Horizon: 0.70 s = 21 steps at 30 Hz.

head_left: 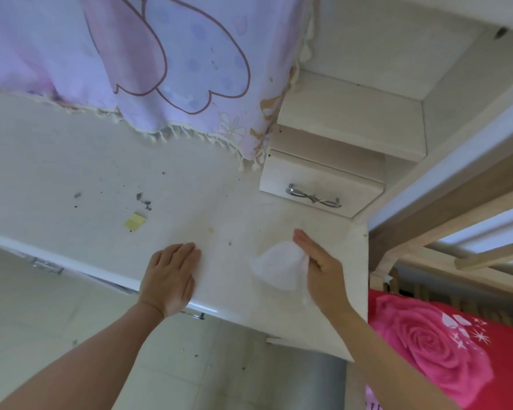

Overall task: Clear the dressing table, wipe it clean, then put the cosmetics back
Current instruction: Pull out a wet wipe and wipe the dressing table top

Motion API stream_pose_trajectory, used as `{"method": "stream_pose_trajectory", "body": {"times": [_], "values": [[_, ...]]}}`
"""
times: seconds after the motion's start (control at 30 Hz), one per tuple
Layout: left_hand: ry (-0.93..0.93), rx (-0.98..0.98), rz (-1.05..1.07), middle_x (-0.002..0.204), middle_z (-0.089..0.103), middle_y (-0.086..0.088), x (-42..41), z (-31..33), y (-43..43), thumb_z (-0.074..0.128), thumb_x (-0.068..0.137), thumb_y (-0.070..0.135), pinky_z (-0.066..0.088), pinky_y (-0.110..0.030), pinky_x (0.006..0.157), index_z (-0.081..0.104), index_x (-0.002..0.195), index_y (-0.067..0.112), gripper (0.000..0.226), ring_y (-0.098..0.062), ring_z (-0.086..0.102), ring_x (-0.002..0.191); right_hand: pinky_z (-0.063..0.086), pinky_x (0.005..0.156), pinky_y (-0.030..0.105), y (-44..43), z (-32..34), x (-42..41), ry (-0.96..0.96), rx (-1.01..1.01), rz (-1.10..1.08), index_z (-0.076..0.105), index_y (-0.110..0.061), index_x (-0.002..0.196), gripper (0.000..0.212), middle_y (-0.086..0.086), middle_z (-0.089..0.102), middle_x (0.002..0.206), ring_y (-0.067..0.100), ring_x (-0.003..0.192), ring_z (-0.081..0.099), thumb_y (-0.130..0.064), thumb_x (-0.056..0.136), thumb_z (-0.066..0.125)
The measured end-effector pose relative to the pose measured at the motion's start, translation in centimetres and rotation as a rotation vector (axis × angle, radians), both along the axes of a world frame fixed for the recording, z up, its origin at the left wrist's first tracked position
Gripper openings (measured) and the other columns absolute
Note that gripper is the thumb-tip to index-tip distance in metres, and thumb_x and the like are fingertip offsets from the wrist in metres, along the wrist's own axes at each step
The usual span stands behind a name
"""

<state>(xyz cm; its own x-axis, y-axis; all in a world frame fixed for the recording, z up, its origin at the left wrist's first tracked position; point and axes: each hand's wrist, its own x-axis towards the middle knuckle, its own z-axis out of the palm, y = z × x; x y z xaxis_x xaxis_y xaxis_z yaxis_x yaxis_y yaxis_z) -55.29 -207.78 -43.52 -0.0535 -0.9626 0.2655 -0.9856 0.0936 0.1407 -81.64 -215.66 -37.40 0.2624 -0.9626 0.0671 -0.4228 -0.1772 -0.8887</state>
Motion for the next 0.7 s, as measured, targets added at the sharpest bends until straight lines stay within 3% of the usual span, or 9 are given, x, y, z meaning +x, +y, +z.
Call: {"method": "stream_pose_trajectory", "body": {"times": [0.1, 0.2, 0.33, 0.43, 0.5, 0.6, 0.7], "values": [[-0.003, -0.015, -0.004, 0.106, 0.066, -0.015, 0.0, -0.1, 0.0, 0.037, 0.070, 0.020, 0.033, -0.035, 0.080, 0.049, 0.110, 0.008, 0.043, -0.027, 0.045, 0.099, 0.021, 0.101, -0.001, -5.6, -0.2, 0.9, 0.128, -0.075, -0.164, 0.055, 0.000, 0.120, 0.053, 0.000, 0.046, 0.130, 0.004, 0.123, 0.042, 0.025, 0.081, 0.028], [-0.002, -0.025, -0.011, 0.107, 0.066, -0.015, 0.1, -0.3, 0.0, 0.037, 0.071, 0.020, 0.033, -0.035, 0.081, 0.049, 0.110, 0.007, 0.043, -0.026, 0.045, 0.100, 0.028, 0.105, 0.018, -6.8, -2.8, 1.9, 0.340, -0.207, -0.150, 0.059, 0.004, 0.115, 0.055, 0.016, 0.052, 0.131, 0.024, 0.129, 0.039, 0.018, 0.073, 0.028], [-0.003, -0.035, -0.006, 0.107, 0.066, -0.015, 0.0, -0.4, 0.0, 0.038, 0.071, 0.020, 0.034, -0.035, 0.081, 0.049, 0.111, 0.007, 0.043, -0.026, 0.045, 0.100, 0.025, 0.106, 0.024, -5.2, -5.9, 3.1, 0.490, -0.249, 0.161, 0.055, 0.003, 0.121, 0.057, 0.018, 0.050, 0.133, 0.033, 0.127, 0.043, 0.015, 0.070, 0.031], [-0.009, -0.038, -0.006, 0.107, 0.067, -0.015, 0.0, -0.4, -0.1, 0.038, 0.072, 0.020, 0.034, -0.035, 0.083, 0.048, 0.111, 0.007, 0.043, -0.026, 0.045, 0.101, 0.017, 0.115, 0.034, -7.2, -5.5, 4.3, 0.472, -0.121, 0.240, 0.046, -0.004, 0.131, 0.058, 0.013, 0.037, 0.144, 0.024, 0.139, 0.026, 0.014, 0.080, 0.024], [-0.012, -0.042, -0.008, 0.107, 0.067, -0.015, 0.0, -0.5, 0.0, 0.038, 0.072, 0.021, 0.034, -0.035, 0.083, 0.048, 0.112, 0.007, 0.043, -0.026, 0.045, 0.102, 0.018, 0.112, 0.025, -8.3, -5.2, 5.2, 0.388, -0.077, 0.243, 0.049, -0.002, 0.128, 0.060, 0.016, 0.041, 0.141, 0.027, 0.137, 0.029, 0.023, 0.077, 0.029], [-0.015, -0.050, -0.011, 0.108, 0.066, -0.015, 0.2, -0.7, 0.0, 0.039, 0.072, 0.020, 0.034, -0.036, 0.084, 0.049, 0.112, 0.007, 0.043, -0.026, 0.046, 0.103, 0.018, 0.101, 0.000, -8.8, -5.5, 7.3, 0.281, -0.096, 0.269, 0.057, 0.006, 0.117, 0.059, 0.023, 0.052, 0.129, 0.032, 0.129, 0.040, 0.027, 0.069, 0.030], [-0.001, -0.057, -0.019, 0.107, 0.067, -0.016, 0.2, -0.8, 0.0, 0.039, 0.072, 0.020, 0.035, -0.036, 0.085, 0.049, 0.112, 0.006, 0.043, -0.027, 0.046, 0.103, 0.016, 0.097, -0.006, -7.8, -5.4, 10.4, 0.173, -0.092, 0.327, 0.063, 0.009, 0.106, 0.058, 0.027, 0.060, 0.116, 0.029, 0.121, 0.041, 0.018, 0.061, 0.028]]}}
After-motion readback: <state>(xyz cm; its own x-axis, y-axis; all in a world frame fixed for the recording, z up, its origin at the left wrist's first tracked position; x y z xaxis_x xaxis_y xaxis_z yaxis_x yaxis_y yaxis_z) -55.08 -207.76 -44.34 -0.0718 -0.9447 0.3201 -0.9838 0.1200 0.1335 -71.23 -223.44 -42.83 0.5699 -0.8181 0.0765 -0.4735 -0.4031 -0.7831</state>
